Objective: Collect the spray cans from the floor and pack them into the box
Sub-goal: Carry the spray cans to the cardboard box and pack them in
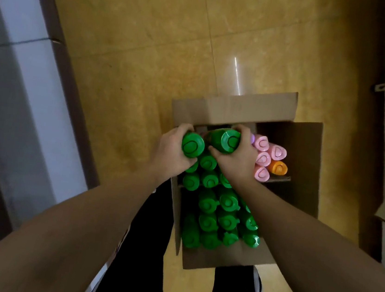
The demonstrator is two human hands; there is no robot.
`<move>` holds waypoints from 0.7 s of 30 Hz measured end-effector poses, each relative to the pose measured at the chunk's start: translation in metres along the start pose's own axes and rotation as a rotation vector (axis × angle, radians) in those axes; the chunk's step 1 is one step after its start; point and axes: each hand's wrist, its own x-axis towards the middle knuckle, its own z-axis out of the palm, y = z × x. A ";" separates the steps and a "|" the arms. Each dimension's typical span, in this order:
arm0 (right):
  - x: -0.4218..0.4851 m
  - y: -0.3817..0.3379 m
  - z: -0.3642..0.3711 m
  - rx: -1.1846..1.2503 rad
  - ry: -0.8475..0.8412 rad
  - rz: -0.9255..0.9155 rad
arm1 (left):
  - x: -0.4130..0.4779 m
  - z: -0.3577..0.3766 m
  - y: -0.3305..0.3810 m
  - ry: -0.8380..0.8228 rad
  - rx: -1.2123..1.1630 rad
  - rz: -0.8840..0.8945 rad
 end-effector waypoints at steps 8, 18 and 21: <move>0.028 0.049 0.058 -0.224 -0.251 -0.061 | 0.043 0.040 -0.050 0.038 0.352 0.066; 0.053 0.071 0.102 -0.397 -0.320 0.040 | 0.079 0.058 -0.068 0.005 0.622 0.103; 0.051 0.075 0.108 -0.374 -0.300 0.034 | 0.084 0.059 -0.069 -0.012 0.693 0.129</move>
